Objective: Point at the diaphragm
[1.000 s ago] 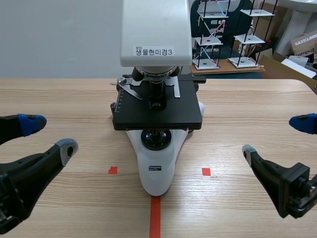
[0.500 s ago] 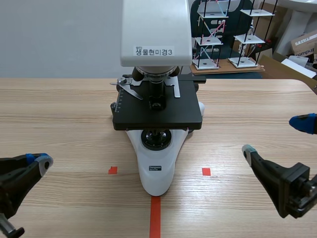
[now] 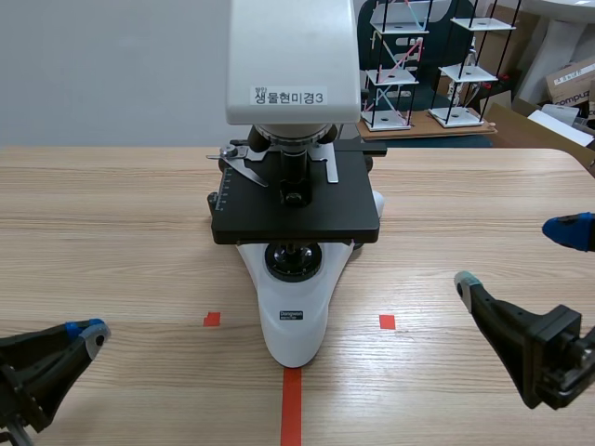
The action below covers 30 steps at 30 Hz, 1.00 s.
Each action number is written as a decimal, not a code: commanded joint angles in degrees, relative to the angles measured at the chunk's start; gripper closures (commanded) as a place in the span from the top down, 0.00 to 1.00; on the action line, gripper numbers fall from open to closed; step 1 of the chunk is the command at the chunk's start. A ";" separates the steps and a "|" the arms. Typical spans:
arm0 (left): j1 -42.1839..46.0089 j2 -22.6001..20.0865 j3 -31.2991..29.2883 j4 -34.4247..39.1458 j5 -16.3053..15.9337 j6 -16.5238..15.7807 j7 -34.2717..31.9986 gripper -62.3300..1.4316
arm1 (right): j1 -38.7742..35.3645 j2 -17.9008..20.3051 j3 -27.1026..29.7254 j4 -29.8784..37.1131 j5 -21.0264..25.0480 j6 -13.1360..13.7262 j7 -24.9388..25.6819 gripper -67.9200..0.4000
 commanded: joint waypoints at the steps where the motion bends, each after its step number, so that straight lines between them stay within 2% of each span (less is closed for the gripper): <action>1: -3.69 -0.07 2.69 -2.25 -0.57 0.20 -3.30 0.08 | 0.52 0.31 -0.31 0.66 0.61 -0.20 0.87 0.91; 6: -12.22 1.40 12.70 -12.59 -0.61 3.39 -7.72 0.08 | 0.52 0.31 -0.31 0.66 0.61 -0.20 0.90 0.91; 10: -14.29 3.04 16.94 -14.45 -1.27 6.38 -8.09 0.08 | 0.52 0.31 -0.31 0.66 0.61 -0.20 0.90 0.91; 15: -14.43 6.01 17.81 -14.97 -0.96 7.91 -9.84 0.08 | 0.52 0.31 -0.31 0.66 0.61 -0.20 0.87 0.91; 17: -14.67 7.37 17.81 -16.06 -0.98 8.87 -13.00 0.08 | 0.52 0.31 -0.31 0.66 0.61 -0.20 0.87 0.91; 22: -15.96 9.86 17.79 -18.03 -0.98 8.87 -17.11 0.08 | 0.52 0.31 -0.31 0.66 0.61 -0.20 0.87 0.91; 30: -18.51 11.21 17.79 -20.98 -0.98 9.75 -22.91 0.08 | 0.50 0.31 -0.31 0.66 0.61 -0.20 0.87 0.91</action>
